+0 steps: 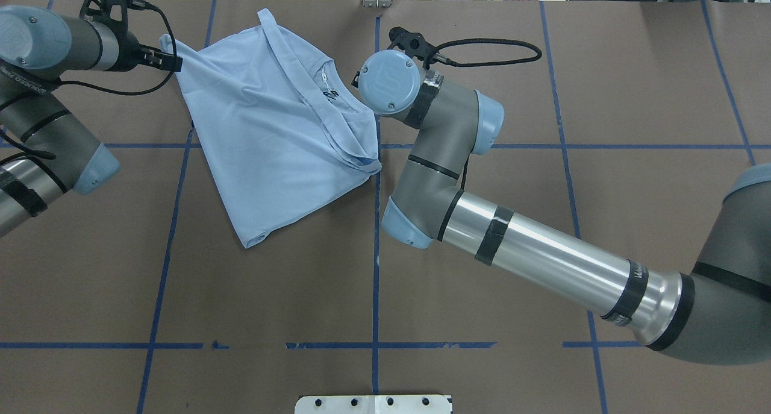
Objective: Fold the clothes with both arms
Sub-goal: 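Reach the right gripper toward the shirt's collar while the left gripper holds the edge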
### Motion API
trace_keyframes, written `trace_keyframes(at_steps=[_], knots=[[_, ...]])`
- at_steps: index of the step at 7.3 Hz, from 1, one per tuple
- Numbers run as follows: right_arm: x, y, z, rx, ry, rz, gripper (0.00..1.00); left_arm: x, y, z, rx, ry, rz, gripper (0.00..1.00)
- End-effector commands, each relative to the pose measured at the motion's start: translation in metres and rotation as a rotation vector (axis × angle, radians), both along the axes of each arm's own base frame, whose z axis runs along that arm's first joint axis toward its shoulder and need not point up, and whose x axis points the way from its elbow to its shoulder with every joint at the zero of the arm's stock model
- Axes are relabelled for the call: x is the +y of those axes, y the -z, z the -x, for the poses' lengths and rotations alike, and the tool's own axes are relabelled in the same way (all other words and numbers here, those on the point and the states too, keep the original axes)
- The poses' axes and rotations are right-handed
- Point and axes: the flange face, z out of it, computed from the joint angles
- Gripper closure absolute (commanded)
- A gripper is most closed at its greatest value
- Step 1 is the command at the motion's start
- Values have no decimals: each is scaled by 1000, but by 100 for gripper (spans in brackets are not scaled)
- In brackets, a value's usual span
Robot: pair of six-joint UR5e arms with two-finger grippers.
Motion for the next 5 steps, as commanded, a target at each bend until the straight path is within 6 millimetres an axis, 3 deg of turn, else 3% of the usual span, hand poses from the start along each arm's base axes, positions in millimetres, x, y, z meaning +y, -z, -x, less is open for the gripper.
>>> trace_keyframes(at_steps=[1, 5], knots=[[14, -2, 46, 45, 36, 12, 42, 1, 0, 1, 2, 1, 0, 0], [25, -10, 63, 83, 63, -5, 42, 1, 0, 1, 2, 1, 0, 0]])
